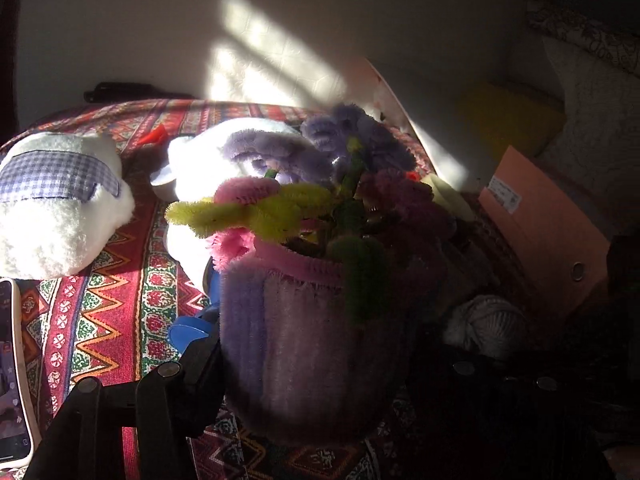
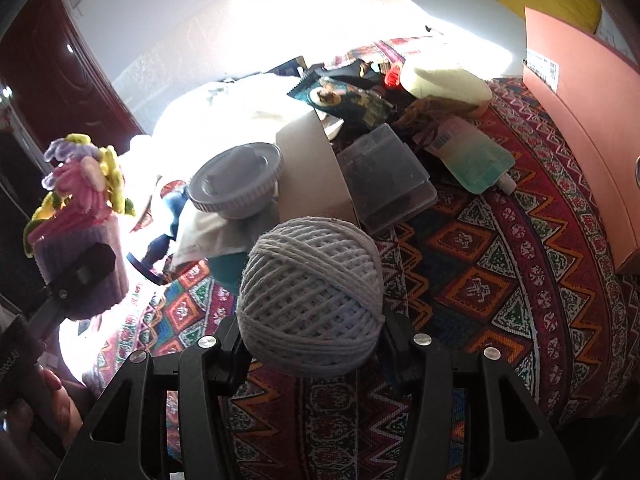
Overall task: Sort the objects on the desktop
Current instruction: 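Carry the yarn ball and flower pot into the orange box and open both grippers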
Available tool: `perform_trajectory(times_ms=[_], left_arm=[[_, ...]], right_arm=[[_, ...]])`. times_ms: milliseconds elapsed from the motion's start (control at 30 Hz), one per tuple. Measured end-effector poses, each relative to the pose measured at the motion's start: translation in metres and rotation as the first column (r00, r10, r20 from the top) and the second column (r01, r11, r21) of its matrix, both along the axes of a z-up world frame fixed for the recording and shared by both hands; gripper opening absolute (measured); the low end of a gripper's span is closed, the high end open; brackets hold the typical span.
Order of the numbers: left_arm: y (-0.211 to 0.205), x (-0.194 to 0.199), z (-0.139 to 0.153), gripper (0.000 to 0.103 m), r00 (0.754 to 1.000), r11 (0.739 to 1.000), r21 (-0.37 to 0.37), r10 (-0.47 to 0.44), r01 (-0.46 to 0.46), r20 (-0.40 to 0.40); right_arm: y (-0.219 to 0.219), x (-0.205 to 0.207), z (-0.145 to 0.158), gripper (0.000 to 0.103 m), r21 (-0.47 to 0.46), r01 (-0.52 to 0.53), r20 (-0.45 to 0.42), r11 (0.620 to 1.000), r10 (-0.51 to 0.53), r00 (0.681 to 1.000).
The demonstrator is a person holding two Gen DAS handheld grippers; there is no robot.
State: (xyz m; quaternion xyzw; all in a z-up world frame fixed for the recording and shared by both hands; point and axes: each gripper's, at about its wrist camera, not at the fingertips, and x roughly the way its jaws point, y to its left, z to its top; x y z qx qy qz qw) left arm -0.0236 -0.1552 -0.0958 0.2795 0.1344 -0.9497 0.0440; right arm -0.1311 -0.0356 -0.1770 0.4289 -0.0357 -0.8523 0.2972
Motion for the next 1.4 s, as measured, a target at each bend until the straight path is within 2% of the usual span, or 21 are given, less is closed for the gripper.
perform_trajectory(times_ms=[133, 333, 467, 600, 700, 800, 867, 967, 1033, 1133, 1267, 1400], left_arm=[[0.008, 0.021, 0.02, 0.063, 0.995, 0.999, -0.032, -0.003, -0.001, -0.102], [0.028, 0.03, 0.043, 0.063, 0.988, 0.996, -0.077, -0.047, 0.036, -0.146], [0.049, 0.033, 0.062, 0.063, 0.979, 0.992, -0.101, -0.089, 0.071, -0.185], [0.072, 0.03, 0.086, 0.064, 0.964, 0.988, -0.121, -0.126, 0.099, -0.233], [0.087, 0.021, 0.108, 0.064, 0.95, 0.985, -0.114, -0.153, 0.127, -0.272], [0.105, 0.005, 0.13, 0.064, 0.933, 0.981, -0.104, -0.191, 0.166, -0.306], [0.12, -0.008, 0.142, 0.064, 0.921, 0.975, -0.112, -0.219, 0.192, -0.322], [0.147, -0.03, 0.158, 0.064, 0.906, 0.965, -0.113, -0.26, 0.235, -0.334], [0.166, -0.046, 0.164, 0.064, 0.899, 0.957, -0.105, -0.289, 0.269, -0.328], [0.196, -0.074, 0.168, 0.064, 0.888, 0.941, -0.108, -0.338, 0.321, -0.31], [0.242, -0.112, 0.166, 0.064, 0.873, 0.914, -0.107, -0.407, 0.392, -0.269], [0.294, -0.142, 0.155, 0.064, 0.854, 0.881, -0.107, -0.473, 0.461, -0.217]], right_arm=[[-0.001, 0.023, 0.022, 0.054, -0.004, -0.017, -0.113, 1.0, 0.016, 0.993], [-0.009, 0.056, 0.054, 0.054, -0.011, -0.015, -0.222, 1.0, 0.013, 0.975], [0.007, 0.069, 0.08, 0.054, -0.026, 0.006, -0.301, 1.0, -0.013, 0.954], [0.039, 0.072, 0.112, 0.054, -0.062, 0.066, -0.371, 0.996, -0.084, 0.925], [0.069, 0.059, 0.14, 0.054, -0.108, 0.143, -0.433, 0.984, -0.176, 0.884], [0.105, 0.04, 0.17, 0.054, -0.195, 0.222, -0.474, 0.955, -0.29, 0.831], [0.128, 0.028, 0.19, 0.054, -0.239, 0.28, -0.517, 0.93, -0.366, 0.774], [0.164, 0.006, 0.215, 0.054, -0.287, 0.38, -0.569, 0.879, -0.476, 0.671], [0.189, -0.01, 0.222, 0.054, -0.301, 0.443, -0.569, 0.844, -0.532, 0.627], [0.235, -0.031, 0.211, 0.054, -0.315, 0.518, -0.524, 0.795, -0.601, 0.604], [0.287, -0.075, 0.17, 0.054, -0.324, 0.588, -0.366, 0.741, -0.672, 0.644], [0.315, -0.103, 0.145, 0.055, -0.304, 0.612, -0.306, 0.73, -0.684, 0.663]])
